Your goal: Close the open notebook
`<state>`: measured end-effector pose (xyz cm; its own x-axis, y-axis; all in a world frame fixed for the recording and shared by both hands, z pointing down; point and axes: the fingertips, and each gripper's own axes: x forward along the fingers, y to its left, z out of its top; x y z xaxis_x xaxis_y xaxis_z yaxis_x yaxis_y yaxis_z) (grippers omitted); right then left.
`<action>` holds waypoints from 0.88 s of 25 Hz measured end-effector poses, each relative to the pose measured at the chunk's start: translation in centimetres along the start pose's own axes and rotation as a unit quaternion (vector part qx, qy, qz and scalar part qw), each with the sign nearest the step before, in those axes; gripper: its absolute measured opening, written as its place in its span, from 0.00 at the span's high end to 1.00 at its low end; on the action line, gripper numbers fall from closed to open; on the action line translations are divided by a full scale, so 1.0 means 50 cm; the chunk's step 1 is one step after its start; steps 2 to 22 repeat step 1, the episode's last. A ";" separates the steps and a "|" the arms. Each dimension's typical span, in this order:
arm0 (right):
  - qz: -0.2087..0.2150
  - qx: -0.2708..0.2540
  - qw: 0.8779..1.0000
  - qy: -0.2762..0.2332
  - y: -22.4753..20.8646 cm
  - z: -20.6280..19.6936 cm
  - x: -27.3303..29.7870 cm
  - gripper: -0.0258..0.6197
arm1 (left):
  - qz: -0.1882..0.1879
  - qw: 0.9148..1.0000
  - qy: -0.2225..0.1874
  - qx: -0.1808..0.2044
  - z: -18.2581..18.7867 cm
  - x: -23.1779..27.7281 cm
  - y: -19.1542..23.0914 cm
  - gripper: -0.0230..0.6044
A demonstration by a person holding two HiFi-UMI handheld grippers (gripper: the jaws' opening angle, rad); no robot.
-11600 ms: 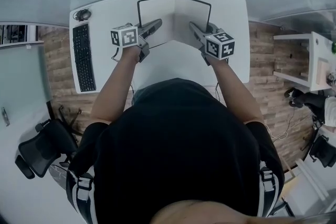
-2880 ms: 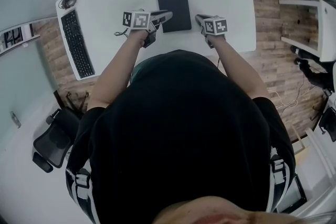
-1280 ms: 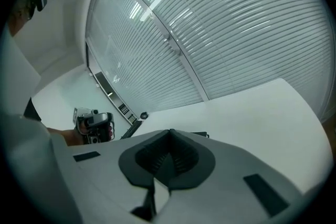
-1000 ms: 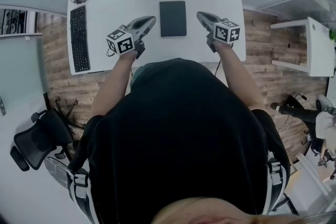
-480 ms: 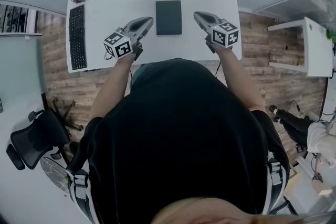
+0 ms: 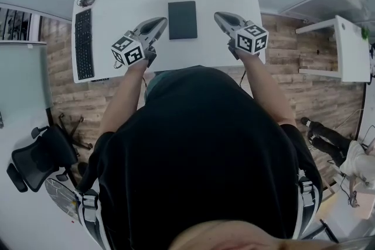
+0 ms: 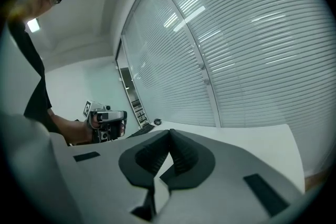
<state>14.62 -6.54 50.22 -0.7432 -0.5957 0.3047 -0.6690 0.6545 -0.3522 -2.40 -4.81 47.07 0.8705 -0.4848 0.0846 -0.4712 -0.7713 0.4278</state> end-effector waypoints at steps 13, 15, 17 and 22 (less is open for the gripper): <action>0.000 -0.001 1.000 -0.001 0.001 0.001 -0.002 0.91 | 0.000 1.000 -0.001 0.000 0.002 -0.001 -0.002 0.93; 0.000 -0.001 1.000 -0.001 0.001 0.001 -0.002 0.91 | 0.000 1.000 -0.001 0.000 0.002 -0.001 -0.002 0.93; 0.000 -0.001 1.000 -0.001 0.001 0.001 -0.002 0.91 | 0.000 1.000 -0.001 0.000 0.002 -0.001 -0.002 0.93; 0.000 -0.001 1.000 -0.001 0.001 0.001 -0.002 0.91 | 0.000 1.000 -0.001 0.000 0.002 -0.001 -0.002 0.93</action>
